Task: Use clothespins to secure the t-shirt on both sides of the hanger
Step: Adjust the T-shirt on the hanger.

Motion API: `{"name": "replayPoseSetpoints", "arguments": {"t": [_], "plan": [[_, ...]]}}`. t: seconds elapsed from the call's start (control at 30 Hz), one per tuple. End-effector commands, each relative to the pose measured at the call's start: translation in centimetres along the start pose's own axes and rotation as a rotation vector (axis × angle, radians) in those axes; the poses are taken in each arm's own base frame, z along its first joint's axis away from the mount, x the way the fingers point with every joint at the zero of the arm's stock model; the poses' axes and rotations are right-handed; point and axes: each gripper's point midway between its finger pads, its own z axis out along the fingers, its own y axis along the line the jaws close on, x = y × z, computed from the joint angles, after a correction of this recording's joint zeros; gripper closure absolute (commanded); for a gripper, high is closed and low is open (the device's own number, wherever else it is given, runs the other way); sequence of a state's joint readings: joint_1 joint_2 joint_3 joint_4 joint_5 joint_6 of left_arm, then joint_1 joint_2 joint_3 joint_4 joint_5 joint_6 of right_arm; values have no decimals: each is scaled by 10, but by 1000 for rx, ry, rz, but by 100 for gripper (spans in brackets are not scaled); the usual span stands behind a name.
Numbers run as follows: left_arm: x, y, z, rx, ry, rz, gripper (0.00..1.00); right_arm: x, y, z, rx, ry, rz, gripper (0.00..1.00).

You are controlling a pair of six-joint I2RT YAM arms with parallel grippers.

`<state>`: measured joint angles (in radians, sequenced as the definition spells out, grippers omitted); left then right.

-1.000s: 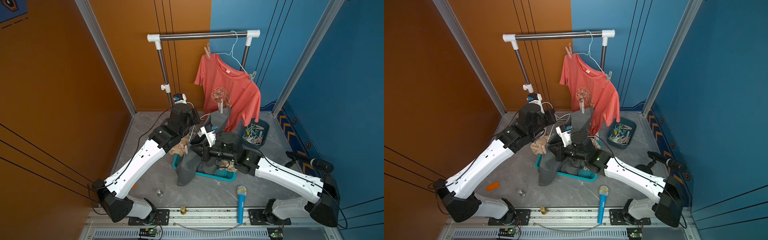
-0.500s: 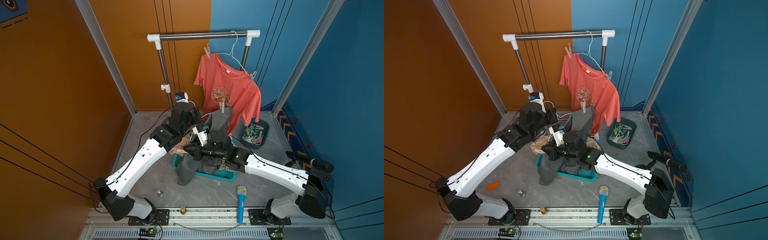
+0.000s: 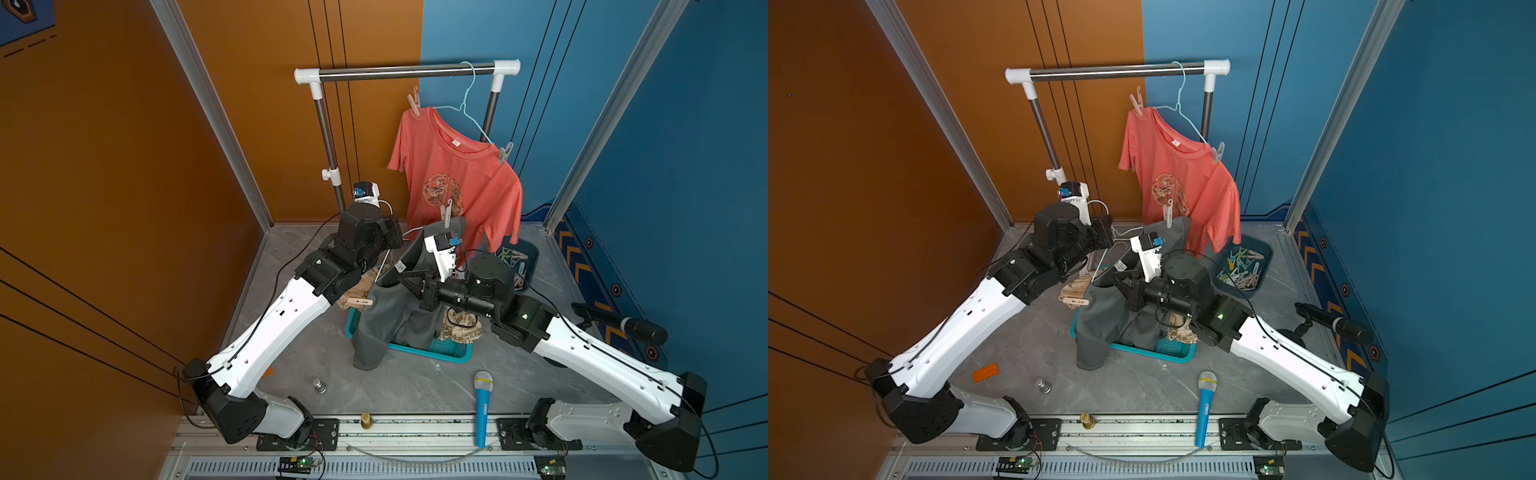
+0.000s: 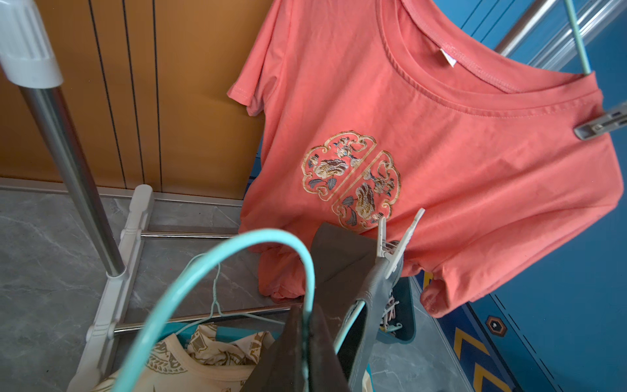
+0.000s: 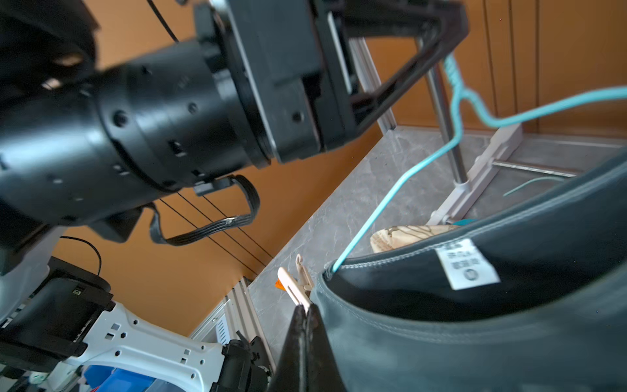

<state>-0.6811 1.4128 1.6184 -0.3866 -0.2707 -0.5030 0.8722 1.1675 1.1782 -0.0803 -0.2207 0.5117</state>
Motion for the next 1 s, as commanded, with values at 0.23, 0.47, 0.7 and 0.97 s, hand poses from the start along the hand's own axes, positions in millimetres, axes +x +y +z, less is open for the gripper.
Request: {"name": "replayPoseSetpoints", "arguments": {"t": [0.23,0.47,0.7,0.97], "plan": [[-6,-31,-61,235,61,266,100,-18,-96,-94,421,73,-232,40],[-1,-36,-100,340,89,395,100,-4,-98,-111,395,214,-365,30],[7,-34,-109,369,120,452,100,-5,-88,-129,391,215,-458,33],[-13,-36,-128,402,64,443,100,18,-95,-129,361,263,-392,30]]}}
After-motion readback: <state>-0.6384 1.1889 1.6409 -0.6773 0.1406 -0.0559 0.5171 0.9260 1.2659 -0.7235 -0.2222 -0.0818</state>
